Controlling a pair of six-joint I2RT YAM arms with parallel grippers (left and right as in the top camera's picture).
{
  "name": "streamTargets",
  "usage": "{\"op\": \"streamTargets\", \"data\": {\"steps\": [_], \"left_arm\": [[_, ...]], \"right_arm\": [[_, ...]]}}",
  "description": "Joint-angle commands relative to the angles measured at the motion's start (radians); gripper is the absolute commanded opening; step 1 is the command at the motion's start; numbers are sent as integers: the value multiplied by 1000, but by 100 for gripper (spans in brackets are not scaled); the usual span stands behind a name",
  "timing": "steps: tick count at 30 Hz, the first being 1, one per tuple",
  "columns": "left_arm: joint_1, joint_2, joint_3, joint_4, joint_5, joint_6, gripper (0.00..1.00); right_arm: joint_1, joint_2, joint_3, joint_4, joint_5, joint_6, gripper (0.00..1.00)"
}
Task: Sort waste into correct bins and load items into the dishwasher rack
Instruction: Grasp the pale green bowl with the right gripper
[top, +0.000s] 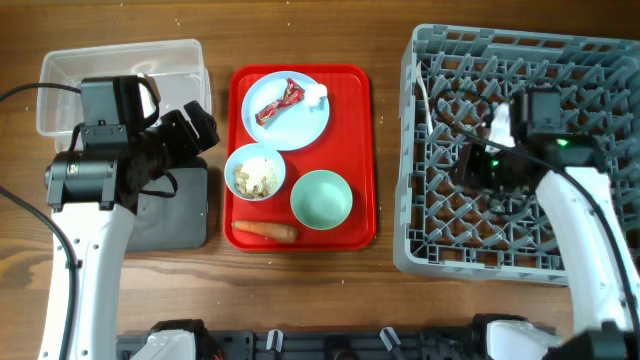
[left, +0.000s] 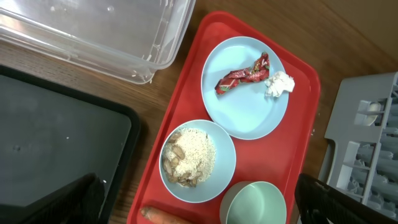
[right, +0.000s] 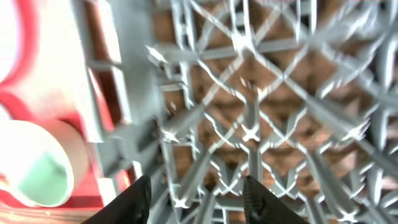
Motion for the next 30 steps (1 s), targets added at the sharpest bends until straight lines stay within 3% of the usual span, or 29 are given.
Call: {"op": "streamTargets", "data": {"steps": [1, 6, 13, 21, 28, 30], "left_arm": [[5, -5, 5, 2, -9, 5, 100], [5, -5, 5, 1, -9, 5, 100], [5, 0, 5, -28, -10, 6, 100], [5, 0, 5, -32, -10, 5, 100], [5, 0, 5, -32, -10, 5, 100], [5, 0, 5, -32, -10, 5, 100]], "right_arm": [[0, -81, 95, 45, -120, -80, 54], [132, -101, 106, 140, -195, -87, 56], [418, -28, 106, 183, -26, -41, 57], [575, 254, 106, 192, -12, 14, 56], [628, 472, 106, 209, 48, 64, 46], [628, 503, 106, 219, 48, 64, 37]]}}
